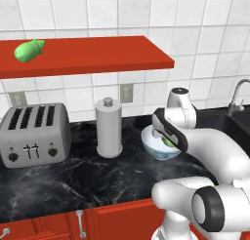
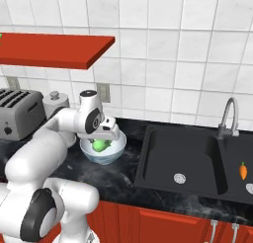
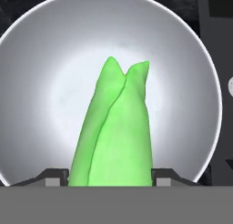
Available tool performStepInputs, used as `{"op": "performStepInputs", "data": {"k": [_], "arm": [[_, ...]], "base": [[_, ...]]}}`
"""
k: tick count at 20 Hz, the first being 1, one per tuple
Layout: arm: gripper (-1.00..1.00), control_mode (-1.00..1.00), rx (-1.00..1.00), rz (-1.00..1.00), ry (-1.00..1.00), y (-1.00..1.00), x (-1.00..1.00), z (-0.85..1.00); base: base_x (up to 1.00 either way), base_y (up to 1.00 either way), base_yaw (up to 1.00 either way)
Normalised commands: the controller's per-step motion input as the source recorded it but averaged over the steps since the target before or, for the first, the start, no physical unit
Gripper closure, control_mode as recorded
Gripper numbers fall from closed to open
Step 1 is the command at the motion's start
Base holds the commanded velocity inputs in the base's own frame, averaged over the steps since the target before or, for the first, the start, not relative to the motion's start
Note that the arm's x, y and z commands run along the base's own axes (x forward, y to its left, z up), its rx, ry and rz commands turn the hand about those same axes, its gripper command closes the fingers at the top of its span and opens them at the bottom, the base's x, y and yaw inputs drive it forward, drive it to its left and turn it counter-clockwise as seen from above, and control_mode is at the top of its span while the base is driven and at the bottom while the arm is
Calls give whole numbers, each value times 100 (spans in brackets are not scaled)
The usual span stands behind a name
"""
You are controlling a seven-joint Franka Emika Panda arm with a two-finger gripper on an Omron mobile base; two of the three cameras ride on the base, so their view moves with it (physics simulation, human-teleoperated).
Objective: Pick the corns from the cabinet and place them in one bowl. Pick the carrot from the sink and place it in the other bowl.
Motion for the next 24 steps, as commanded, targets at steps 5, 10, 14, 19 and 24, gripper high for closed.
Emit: {"op": "performStepInputs", "data": {"k": [5, 10, 14, 19, 24], "arm": [[100, -100, 0, 0, 0, 0, 31, 0], [100, -100, 0, 0, 0, 0, 27, 0], [100, -100, 0, 0, 0, 0, 26, 0], [100, -100, 0, 0, 0, 0, 28, 0], [100, -100, 0, 0, 0, 0, 26, -15]], "base": [[0, 0, 0], [0, 0, 0], [0, 0, 0], [0, 0, 0], [0, 0, 0]]}}
